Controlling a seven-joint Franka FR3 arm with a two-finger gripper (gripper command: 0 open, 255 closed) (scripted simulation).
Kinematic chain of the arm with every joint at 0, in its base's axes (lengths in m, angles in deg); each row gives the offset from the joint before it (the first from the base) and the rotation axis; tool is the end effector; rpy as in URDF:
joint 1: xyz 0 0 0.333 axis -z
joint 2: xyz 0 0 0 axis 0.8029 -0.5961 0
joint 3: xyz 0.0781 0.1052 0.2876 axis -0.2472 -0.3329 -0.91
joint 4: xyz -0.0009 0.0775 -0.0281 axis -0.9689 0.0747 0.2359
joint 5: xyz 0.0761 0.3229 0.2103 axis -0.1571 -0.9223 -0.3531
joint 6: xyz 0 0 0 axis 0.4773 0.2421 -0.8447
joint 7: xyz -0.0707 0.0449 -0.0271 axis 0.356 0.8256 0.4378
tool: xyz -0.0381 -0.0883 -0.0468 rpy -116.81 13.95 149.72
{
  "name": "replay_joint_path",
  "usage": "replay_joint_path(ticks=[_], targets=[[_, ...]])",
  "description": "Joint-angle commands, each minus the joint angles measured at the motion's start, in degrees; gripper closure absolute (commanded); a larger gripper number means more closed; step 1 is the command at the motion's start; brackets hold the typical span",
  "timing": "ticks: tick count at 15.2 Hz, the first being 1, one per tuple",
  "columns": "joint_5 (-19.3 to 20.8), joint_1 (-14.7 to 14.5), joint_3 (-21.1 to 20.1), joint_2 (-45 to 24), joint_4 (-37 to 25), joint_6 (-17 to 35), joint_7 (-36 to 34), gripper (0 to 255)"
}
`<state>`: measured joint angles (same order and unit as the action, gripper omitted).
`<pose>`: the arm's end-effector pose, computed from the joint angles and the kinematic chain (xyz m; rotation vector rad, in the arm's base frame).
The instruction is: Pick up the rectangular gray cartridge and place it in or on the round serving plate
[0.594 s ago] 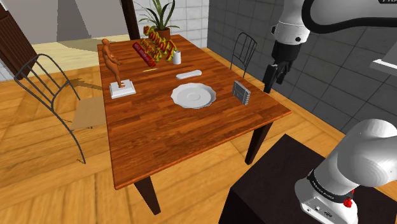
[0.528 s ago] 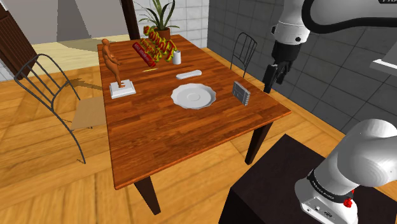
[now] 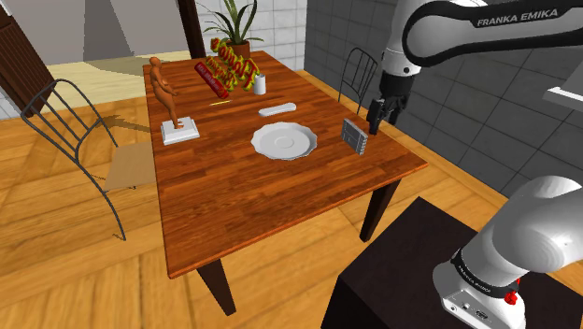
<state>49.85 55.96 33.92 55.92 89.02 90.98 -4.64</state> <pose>0.3833 -0.0114 0.5122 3.1360 -0.0577 -0.0319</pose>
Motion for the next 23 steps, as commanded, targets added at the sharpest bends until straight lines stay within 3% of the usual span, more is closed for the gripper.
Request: replay_joint_path(ticks=[1, 13, 23], targets=[[0.54, 0.91, 0.86, -3.48, -0.69, 3.07, 0.16, 0], [1.31, 5.18, 5.7, -26.38, -10.67, 17.18, 1.02, 0], [-1.24, 8.49, 8.5, -44.24, -23.97, 22.51, 2.52, 0]])
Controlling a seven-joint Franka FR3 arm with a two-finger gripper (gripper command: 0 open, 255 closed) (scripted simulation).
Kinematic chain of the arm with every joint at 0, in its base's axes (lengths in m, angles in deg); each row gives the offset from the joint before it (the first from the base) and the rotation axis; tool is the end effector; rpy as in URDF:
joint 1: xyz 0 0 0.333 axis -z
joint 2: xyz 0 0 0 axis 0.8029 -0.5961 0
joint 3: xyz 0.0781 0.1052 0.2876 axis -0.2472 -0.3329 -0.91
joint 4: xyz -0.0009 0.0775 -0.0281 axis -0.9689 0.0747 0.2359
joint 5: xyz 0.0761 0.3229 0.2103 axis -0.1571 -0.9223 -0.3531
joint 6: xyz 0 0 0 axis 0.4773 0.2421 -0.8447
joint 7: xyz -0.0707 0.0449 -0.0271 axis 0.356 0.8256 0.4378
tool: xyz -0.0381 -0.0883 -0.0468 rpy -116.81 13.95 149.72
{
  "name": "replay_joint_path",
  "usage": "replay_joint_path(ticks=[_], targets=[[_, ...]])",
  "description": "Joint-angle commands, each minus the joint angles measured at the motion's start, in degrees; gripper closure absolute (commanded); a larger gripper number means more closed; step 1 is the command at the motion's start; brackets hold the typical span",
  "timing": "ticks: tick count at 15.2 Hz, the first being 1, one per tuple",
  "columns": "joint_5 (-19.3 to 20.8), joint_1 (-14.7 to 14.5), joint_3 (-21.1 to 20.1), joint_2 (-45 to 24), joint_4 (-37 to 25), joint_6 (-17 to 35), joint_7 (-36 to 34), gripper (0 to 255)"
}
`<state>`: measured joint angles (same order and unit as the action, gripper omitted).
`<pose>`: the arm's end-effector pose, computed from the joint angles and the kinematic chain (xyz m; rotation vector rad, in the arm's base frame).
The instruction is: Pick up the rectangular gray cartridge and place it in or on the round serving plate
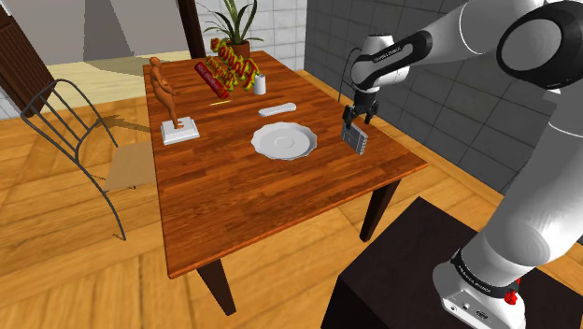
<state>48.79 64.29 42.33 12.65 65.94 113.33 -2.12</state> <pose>0.5649 -0.1861 0.3625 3.0939 -0.4541 0.0267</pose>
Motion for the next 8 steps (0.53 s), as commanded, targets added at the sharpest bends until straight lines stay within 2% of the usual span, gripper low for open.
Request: replay_joint_path(ticks=[1, 8], targets=[[-0.25, 0.19, 0.07, -1.37, -0.62, 0.83, 0.05, 0], [-0.79, 0.36, -0.09, -4.23, 0.92, 5.2, 0.41, 0]])
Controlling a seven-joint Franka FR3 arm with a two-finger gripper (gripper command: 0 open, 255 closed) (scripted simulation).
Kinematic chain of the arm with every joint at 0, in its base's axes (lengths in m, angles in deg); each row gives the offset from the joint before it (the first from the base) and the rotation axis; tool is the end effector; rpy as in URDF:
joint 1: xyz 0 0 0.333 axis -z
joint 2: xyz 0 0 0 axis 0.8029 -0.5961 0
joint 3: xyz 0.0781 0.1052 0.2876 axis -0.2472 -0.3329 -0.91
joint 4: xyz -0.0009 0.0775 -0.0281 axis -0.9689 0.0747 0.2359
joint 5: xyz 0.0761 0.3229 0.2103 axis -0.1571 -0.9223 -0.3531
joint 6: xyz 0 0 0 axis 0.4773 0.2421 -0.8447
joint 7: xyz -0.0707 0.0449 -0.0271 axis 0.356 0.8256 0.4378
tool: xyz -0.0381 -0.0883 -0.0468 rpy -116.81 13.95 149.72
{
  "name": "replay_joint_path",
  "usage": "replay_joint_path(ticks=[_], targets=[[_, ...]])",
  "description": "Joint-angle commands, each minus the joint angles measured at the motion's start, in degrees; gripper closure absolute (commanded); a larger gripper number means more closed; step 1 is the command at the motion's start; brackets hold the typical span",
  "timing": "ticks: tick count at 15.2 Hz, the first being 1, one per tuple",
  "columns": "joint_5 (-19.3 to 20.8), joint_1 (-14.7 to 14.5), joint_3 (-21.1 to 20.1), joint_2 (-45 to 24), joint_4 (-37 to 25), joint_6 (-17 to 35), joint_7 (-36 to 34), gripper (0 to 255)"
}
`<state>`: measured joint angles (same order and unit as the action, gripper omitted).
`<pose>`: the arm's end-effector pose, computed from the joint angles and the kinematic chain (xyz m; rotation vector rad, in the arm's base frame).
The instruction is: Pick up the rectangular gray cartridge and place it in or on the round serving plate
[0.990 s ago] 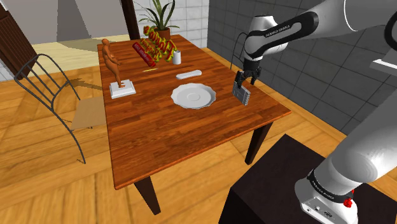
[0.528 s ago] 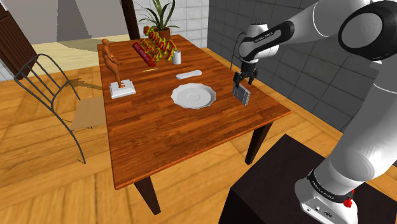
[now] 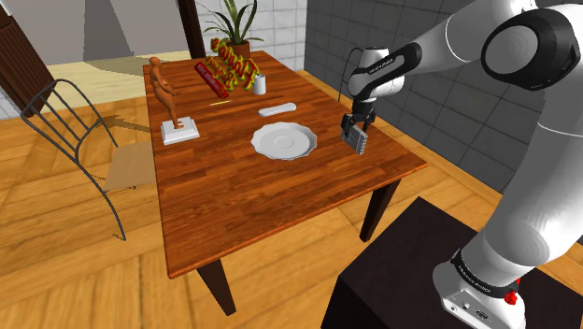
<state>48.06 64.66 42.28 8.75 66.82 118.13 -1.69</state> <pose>0.5688 -0.1908 0.3229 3.0923 -0.4626 0.0282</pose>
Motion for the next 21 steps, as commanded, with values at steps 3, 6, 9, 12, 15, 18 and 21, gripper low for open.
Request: replay_joint_path(ticks=[3, 6, 9, 12, 15, 18, 21], targets=[[-0.06, -0.02, -0.04, -0.34, 0.02, 0.4, -0.02, 0], [-0.06, -0.02, -0.04, -0.34, 0.02, 0.4, -0.02, 0], [-0.06, -0.02, -0.04, -0.33, 0.03, 0.4, -0.02, 255], [-0.06, -0.01, -0.04, -0.33, 0.02, 0.39, -0.01, 255], [-0.06, -0.01, -0.04, -0.34, 0.01, 0.38, -0.02, 255], [0.03, -0.04, -0.01, 0.11, -0.19, -0.26, -0.07, 255], [0.26, -0.11, 0.07, 1.39, -0.94, -2.27, -0.21, 255]])
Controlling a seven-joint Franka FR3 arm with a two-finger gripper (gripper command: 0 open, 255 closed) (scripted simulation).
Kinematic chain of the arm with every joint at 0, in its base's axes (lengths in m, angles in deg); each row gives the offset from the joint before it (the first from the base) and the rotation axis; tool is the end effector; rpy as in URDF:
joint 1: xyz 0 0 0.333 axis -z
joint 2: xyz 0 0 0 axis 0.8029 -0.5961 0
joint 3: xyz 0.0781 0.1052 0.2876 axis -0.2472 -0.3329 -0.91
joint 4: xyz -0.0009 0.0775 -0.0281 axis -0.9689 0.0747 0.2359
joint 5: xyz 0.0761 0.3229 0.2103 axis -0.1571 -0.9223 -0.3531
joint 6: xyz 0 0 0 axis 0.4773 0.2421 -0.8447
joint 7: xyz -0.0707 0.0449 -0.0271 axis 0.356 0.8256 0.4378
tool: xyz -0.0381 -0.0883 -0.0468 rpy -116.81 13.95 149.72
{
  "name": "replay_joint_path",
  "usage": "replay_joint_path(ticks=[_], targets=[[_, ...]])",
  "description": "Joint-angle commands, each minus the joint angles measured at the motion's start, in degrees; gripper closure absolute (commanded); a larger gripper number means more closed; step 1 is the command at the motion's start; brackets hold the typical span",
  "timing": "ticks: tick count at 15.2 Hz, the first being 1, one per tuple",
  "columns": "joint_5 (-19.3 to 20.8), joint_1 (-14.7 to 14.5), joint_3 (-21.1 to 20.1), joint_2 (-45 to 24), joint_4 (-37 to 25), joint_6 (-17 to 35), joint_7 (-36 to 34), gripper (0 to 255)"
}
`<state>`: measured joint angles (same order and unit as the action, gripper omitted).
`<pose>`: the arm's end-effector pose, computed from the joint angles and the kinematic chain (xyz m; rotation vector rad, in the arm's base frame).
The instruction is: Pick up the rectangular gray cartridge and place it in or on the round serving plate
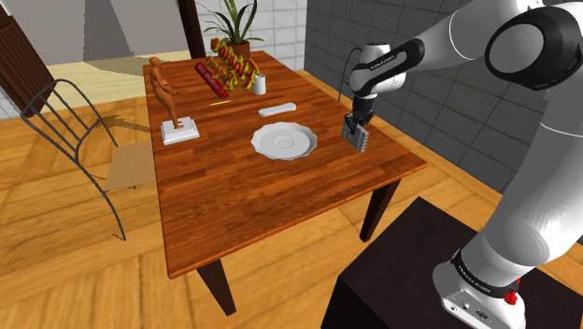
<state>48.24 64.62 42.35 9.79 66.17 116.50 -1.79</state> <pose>0.5691 -0.1911 0.3361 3.0923 -0.4628 0.0297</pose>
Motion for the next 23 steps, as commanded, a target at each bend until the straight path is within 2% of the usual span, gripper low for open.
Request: replay_joint_path(ticks=[1, 14, 23], targets=[[0.15, -0.09, 0.02, 0.75, -0.56, -1.31, -0.16, 255], [0.93, -0.27, 0.21, 5.07, -5.14, -10.17, -0.6, 255], [1.09, -5.93, -3.49, -4.64, -20.1, -15.5, -10.23, 255]])
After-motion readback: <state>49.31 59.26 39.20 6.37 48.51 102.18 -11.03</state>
